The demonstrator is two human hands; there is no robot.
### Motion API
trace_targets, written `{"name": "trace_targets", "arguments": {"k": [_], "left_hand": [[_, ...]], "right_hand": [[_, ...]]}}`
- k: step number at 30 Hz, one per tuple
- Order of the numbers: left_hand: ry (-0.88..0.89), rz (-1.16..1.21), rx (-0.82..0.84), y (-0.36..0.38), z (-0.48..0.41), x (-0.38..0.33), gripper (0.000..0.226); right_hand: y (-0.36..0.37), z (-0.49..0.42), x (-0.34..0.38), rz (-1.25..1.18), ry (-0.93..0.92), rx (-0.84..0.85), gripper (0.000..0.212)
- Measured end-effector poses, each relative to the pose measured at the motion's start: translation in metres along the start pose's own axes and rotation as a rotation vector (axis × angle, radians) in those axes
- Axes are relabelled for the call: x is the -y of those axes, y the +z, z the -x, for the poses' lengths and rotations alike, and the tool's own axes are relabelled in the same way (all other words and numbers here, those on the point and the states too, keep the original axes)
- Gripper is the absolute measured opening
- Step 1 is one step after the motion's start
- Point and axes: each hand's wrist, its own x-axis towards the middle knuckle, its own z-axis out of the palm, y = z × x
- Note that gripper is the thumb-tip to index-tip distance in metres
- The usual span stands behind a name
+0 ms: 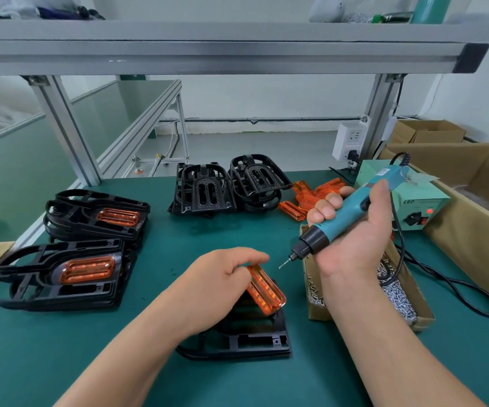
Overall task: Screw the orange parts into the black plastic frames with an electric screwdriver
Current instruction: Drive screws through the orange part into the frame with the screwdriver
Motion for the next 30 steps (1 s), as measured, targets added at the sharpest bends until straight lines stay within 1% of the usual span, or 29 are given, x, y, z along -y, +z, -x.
{"name": "trace_targets", "arguments": {"k": [3, 5, 8, 12, 16, 20, 27, 30], "left_hand": [[-0.014, -0.088, -0.009, 0.002, 0.002, -0.003, 0.041], [-0.029, -0.116, -0.026, 0.001, 0.004, -0.002, 0.031], [-0.025, -0.236, -0.036, -0.002, 0.007, -0.002, 0.015], [-0.027, -0.385, 0.028, -0.005, 0.012, -0.006, 0.001], [-0.051, -0.526, 0.075, -0.009, 0.017, -0.006, 0.006], [-0.062, -0.62, 0.056, -0.012, 0.017, -0.002, 0.012], [-0.043, -0.623, 0.009, -0.008, 0.011, 0.001, 0.013], [-0.03, -0.614, -0.007, -0.005, 0.009, 0.001, 0.01]], "right_hand": [[0.001, 0.001, 0.001, 0.001, 0.002, 0.002, 0.044], [0.001, 0.001, 0.0, 0.003, 0.007, 0.004, 0.044], [0.001, 0.001, 0.0, 0.015, 0.002, 0.004, 0.044], [-0.004, 0.003, -0.002, 0.134, -0.037, -0.019, 0.048], [-0.007, 0.003, -0.002, 0.213, -0.09, -0.043, 0.048], [-0.01, 0.001, -0.003, 0.222, -0.101, -0.05, 0.044], [-0.013, -0.001, -0.005, 0.218, -0.085, -0.04, 0.042], [-0.013, -0.001, -0.005, 0.214, -0.078, -0.042, 0.041]]}}
